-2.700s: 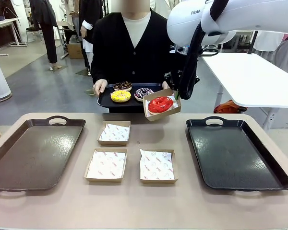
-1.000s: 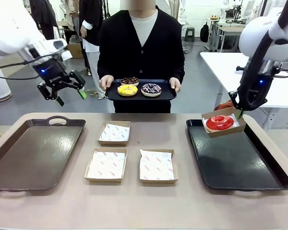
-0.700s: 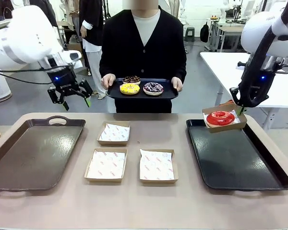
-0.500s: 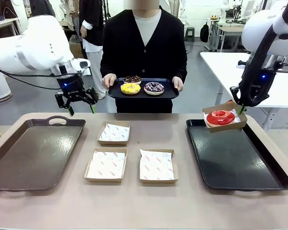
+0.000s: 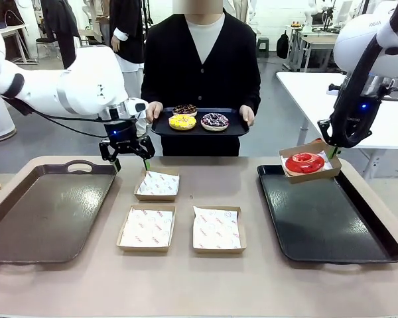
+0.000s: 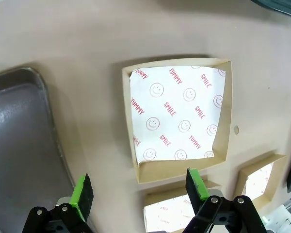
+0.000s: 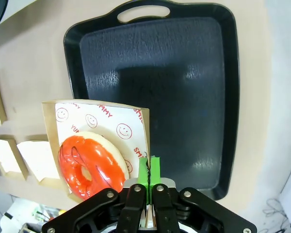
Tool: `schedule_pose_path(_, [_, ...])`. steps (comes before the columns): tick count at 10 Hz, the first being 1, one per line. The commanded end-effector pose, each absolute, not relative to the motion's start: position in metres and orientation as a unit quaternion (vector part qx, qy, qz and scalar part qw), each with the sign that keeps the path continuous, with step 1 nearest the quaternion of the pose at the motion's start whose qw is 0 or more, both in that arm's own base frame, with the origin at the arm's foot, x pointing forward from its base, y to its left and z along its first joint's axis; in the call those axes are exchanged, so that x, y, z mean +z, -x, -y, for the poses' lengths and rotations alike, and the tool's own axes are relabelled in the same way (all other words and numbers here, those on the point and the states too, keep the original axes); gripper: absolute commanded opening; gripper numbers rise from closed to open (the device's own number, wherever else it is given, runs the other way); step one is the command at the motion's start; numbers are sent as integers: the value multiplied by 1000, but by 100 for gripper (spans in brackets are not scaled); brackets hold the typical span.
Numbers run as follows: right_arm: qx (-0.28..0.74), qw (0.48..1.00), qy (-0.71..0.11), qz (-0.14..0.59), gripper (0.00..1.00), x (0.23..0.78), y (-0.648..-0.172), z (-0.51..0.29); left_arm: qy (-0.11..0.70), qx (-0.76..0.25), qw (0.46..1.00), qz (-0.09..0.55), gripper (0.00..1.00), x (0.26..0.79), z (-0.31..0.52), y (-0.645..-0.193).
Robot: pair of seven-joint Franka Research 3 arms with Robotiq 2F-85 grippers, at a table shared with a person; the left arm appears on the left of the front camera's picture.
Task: Individually package the donuts and arrange them on the tray.
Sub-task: Place the picked Paper togo box on the Handle tray while simultaneously picking up another Paper togo box from the table with the other hand.
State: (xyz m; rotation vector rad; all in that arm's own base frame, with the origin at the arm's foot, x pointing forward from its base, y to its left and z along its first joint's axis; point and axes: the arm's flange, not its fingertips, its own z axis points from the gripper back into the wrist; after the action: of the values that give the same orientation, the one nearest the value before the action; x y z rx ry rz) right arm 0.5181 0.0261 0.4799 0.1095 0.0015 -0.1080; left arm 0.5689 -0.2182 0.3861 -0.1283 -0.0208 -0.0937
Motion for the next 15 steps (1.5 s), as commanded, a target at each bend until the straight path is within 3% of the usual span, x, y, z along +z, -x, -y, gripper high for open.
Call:
schedule_pose_path(1, [-54, 997, -55, -1, 1, 480, -516, -26, 48, -38, 998, 31, 100, 383, 226, -573])
schedule_pose_path(12, [-54, 997, -55, -1, 1, 480, -518, -26, 65, -50, 996, 27, 100, 380, 225, -572])
schedule_pose_path(15, [-62, 997, -38, 0, 1, 453, -535, -38, 55, -35, 998, 18, 100, 364, 226, -575])
